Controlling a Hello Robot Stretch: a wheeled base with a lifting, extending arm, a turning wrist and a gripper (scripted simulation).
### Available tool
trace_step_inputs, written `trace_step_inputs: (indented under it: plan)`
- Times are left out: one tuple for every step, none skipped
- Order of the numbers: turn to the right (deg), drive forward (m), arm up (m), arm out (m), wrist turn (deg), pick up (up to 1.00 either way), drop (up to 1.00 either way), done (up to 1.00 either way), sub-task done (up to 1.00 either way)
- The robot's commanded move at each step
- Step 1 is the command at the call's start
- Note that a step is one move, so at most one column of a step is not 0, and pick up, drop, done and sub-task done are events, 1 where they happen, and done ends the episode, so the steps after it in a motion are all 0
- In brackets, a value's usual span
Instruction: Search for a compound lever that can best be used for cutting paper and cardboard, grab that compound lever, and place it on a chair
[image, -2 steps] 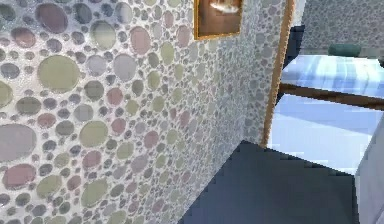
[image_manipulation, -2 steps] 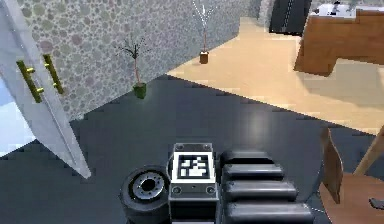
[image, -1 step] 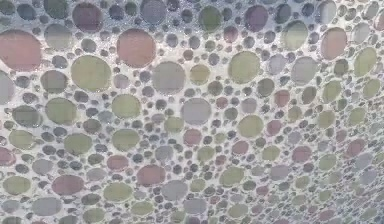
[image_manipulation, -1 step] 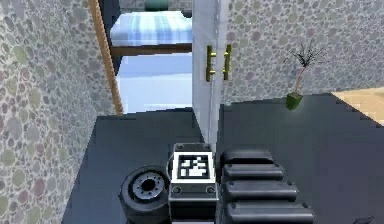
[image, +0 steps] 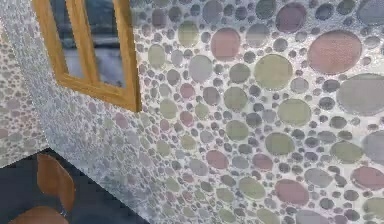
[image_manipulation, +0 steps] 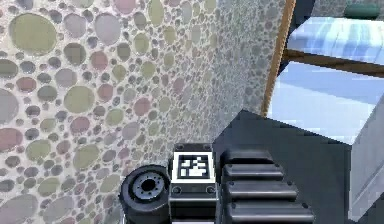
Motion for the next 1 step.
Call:
trace_step_inputs:
  plan:
    - [-27.0, 0.0, 0.0, 0.0, 0.0, 0.0, 0.0, 0.0, 0.0]
